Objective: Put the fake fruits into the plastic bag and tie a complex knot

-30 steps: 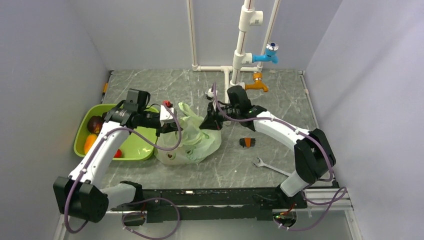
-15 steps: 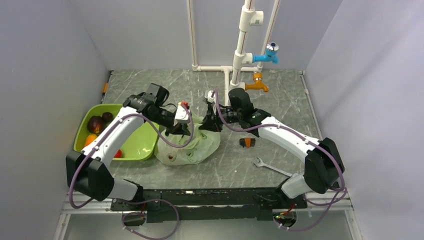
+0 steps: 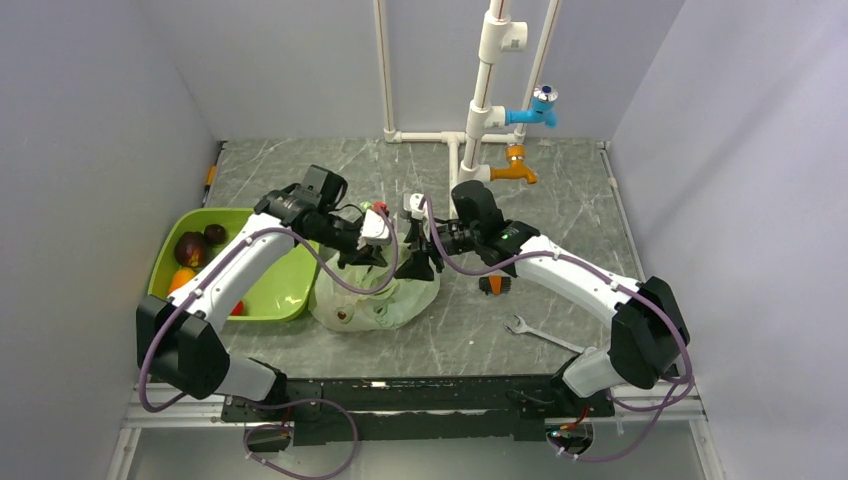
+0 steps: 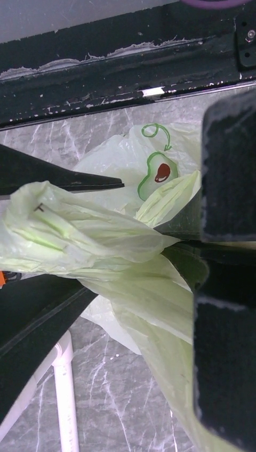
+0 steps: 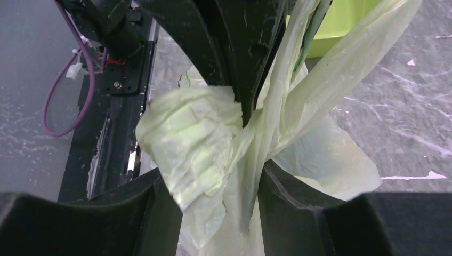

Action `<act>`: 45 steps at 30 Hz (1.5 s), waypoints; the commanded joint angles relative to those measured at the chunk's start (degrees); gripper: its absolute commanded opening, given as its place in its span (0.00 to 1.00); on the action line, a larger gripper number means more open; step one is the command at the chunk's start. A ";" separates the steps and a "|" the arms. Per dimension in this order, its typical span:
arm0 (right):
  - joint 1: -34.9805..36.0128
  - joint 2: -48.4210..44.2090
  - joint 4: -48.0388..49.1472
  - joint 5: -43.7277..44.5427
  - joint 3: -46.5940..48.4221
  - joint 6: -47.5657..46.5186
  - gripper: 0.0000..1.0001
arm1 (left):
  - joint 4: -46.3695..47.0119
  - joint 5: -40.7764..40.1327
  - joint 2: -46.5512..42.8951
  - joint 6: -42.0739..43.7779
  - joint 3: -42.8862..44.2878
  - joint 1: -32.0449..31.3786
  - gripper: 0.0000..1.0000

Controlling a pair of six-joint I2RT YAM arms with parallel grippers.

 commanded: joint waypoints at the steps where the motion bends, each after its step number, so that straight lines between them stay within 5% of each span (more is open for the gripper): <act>1: 0.31 -0.54 3.64 -1.82 2.16 1.28 0.51 | 3.83 -2.64 -0.46 -2.31 -0.19 -1.83 0.05; 5: 0.27 -0.70 5.12 -0.58 1.21 2.43 0.43 | 5.36 -4.19 -0.84 -4.38 -0.58 -2.66 0.08; 12: -0.19 -1.57 5.87 2.26 -0.21 2.50 0.01 | 0.62 -6.88 -2.86 -6.97 1.02 -2.78 0.39; 17: -0.39 -2.11 5.56 1.03 -0.80 -0.60 0.00 | -5.18 0.26 -11.39 -8.35 2.49 3.96 0.64; 23: -0.23 -2.70 3.63 -1.57 -0.54 -6.20 0.00 | 10.40 3.16 -17.18 -27.89 2.23 16.27 0.79; 31: 0.50 -2.43 -0.82 -2.59 0.93 -12.92 0.00 | 11.25 10.88 -2.15 -39.98 16.11 16.09 0.75; 38: 0.56 -2.19 -0.85 -2.13 1.41 -13.58 0.00 | 14.63 10.97 1.78 -46.68 16.31 11.37 0.72; 45: 0.26 -3.11 -1.15 -1.33 0.15 -12.94 0.00 | 4.81 15.21 5.81 -41.68 20.69 11.28 0.29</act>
